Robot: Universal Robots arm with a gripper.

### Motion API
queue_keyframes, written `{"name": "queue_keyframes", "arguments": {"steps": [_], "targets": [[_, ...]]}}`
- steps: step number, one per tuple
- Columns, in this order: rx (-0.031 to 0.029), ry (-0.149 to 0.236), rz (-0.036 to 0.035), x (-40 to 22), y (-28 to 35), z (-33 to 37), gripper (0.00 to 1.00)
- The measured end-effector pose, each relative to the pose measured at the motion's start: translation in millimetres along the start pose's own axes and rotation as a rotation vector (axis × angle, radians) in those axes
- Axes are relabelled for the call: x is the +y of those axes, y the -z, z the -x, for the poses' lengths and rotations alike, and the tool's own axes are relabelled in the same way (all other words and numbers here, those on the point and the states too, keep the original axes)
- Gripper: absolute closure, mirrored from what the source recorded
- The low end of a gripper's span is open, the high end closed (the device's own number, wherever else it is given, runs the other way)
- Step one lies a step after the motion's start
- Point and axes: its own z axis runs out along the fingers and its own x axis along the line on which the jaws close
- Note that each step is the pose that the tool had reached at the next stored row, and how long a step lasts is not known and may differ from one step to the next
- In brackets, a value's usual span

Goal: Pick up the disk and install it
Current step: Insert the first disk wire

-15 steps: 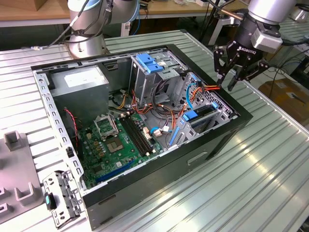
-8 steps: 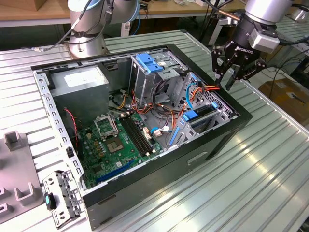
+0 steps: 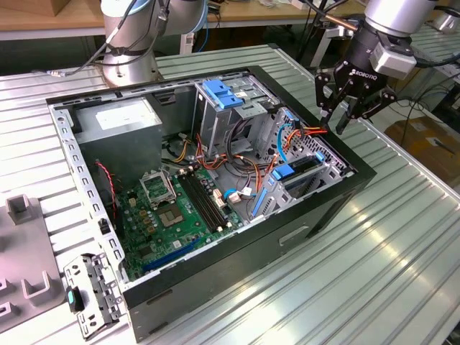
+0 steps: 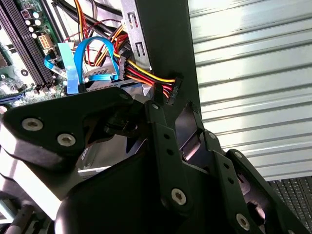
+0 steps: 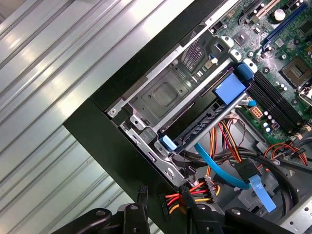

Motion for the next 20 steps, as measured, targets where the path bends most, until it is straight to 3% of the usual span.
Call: {"name": "queue_keyframes", "arguments": {"steps": [4, 6, 12, 17, 20], "targets": [[-0.0001, 0.000, -0.0001, 0.0, 0.0, 0.0, 0.63], [0.0000, 0.000, 0.0000, 0.0, 0.0, 0.0, 0.76], [0.0007, 0.026, -0.0008, -2.4, -0.6, -1.3, 0.76], [0.0041, 0.121, -0.0032, -3.3, -2.5, -1.2, 0.76], [0.0016, 0.151, -0.0093, -3.0, -4.3, -0.8, 0.76]]}}
